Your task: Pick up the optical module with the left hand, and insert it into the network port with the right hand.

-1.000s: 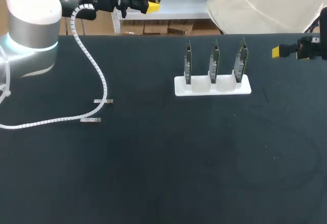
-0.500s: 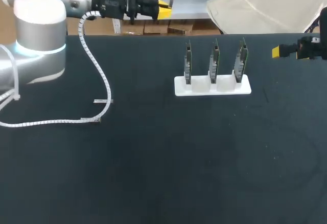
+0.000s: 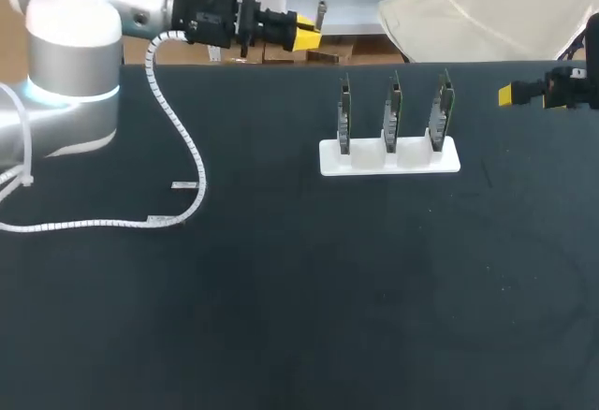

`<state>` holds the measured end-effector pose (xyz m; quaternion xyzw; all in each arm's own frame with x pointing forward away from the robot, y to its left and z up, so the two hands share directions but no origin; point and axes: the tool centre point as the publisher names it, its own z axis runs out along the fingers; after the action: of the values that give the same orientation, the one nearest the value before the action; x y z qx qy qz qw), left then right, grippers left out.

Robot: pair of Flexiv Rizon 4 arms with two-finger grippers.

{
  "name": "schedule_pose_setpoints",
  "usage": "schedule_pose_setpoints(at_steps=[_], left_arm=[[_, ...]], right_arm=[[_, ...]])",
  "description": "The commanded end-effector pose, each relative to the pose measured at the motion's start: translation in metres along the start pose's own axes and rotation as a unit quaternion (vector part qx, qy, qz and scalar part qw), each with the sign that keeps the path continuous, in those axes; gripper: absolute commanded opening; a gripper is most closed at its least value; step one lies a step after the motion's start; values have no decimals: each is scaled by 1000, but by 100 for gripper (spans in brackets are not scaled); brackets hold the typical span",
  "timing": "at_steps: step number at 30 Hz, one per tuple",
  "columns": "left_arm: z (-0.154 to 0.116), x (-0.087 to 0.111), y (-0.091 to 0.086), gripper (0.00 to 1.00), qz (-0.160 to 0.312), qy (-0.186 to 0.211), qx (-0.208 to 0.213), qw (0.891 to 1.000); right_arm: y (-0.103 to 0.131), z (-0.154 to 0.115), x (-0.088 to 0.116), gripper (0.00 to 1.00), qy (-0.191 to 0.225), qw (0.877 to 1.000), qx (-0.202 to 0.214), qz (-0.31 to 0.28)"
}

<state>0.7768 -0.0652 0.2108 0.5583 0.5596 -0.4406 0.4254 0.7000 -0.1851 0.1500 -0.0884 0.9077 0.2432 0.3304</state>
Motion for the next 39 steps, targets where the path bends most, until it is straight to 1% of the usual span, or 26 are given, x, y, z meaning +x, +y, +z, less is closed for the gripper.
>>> schedule_pose_setpoints(at_steps=[1,6,9,12,20,28,33,39], left_arm=[[9,2,2,0,-4,0,-6,1000],[29,2,2,0,-3,-18,2,1000],[37,1,0,0,-1,-25,6,1000],[38,4,-2,0,-6,-28,0,1000],[39,18,-11,0,-25,-21,-14,999],[41,19,-15,0,-28,-36,-18,999],[41,21,-15,0,-26,-44,-6,999],[44,26,-10,0,-26,-42,11,999]], right_arm=[[0,0,0,100,0,1000,0,0],[0,0,0,100,0,1000,0,0],[0,0,0,100,0,1000,0,0],[0,0,0,100,0,1000,0,0],[0,0,0,100,0,1000,0,0],[0,0,0,100,0,1000,0,0],[0,0,0,100,0,1000,0,0],[0,0,0,100,0,1000,0,0]])
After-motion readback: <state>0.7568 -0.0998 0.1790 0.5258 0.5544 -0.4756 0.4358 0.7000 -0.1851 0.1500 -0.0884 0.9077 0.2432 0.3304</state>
